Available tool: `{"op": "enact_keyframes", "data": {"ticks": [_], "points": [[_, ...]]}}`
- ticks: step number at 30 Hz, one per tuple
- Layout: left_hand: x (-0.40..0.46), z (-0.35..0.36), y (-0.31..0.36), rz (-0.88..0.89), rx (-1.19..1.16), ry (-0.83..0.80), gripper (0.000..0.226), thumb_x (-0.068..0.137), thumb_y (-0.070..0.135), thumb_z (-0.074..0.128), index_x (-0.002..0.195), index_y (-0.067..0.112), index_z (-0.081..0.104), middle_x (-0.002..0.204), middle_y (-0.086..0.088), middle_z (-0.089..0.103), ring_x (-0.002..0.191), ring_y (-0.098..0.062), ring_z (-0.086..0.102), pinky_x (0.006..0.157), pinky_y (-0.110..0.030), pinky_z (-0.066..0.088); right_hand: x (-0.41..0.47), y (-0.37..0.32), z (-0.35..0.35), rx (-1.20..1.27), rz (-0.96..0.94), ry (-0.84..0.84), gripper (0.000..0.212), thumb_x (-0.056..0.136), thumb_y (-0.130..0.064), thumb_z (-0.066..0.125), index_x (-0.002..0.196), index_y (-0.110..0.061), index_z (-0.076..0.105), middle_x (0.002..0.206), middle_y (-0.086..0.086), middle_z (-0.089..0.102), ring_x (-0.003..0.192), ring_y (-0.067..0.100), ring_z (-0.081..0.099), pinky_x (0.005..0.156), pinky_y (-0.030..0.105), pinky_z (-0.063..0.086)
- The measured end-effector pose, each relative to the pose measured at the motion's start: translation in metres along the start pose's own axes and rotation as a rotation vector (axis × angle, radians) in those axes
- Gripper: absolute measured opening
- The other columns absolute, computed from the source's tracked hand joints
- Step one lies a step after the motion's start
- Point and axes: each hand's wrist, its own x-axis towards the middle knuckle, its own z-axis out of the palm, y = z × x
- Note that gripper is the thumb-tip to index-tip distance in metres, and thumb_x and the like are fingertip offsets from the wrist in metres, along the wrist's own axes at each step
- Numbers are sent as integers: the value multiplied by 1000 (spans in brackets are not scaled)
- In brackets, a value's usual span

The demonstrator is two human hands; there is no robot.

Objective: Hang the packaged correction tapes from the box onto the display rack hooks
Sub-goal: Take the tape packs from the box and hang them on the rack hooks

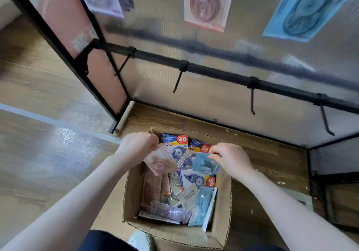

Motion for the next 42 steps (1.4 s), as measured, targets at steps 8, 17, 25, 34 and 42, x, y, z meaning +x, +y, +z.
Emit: {"op": "enact_keyframes", "data": {"ticks": [8, 17, 25, 34, 42], "points": [[-48, -159, 35, 110, -87, 170, 19, 95, 30, 45, 97, 20, 61, 93, 1, 58, 89, -23, 58, 63, -29, 41, -75, -51, -136, 37, 78, 221, 24, 94, -34, 49, 100, -21, 68, 94, -6, 66, 87, 12, 57, 66, 23, 43], [-94, -287, 67, 150, -90, 242, 23, 94, 38, 48, 97, 21, 62, 94, 2, 62, 87, -23, 62, 62, -27, 38, -146, -82, -253, 44, 58, 331, 10, 83, -25, 67, 78, -18, 70, 74, -5, 67, 69, 15, 60, 51, 11, 26], [-79, -324, 67, 235, -62, 474, 46, 81, 50, 31, 72, 21, 65, 67, 5, 62, 59, -17, 61, 46, -24, 40, -140, -74, -299, 17, 63, 546, 5, 80, -18, 67, 77, -17, 71, 72, -4, 67, 63, 18, 62, 50, 10, 27], [-58, -357, 63, 377, -139, 599, 33, 85, 39, 42, 81, 20, 68, 74, 7, 64, 59, -18, 61, 47, -23, 46, -113, -77, -341, 20, -4, 680, 7, 77, -10, 74, 83, -10, 72, 77, 2, 70, 67, 18, 64, 50, 10, 29], [-19, -373, 63, 443, -66, 624, 13, 78, 25, 61, 79, 17, 71, 76, 1, 65, 60, -20, 62, 43, -26, 46, -92, -72, -359, -9, -4, 736, 11, 80, -19, 67, 82, -10, 72, 81, 5, 71, 67, 22, 66, 50, 8, 23]]}}
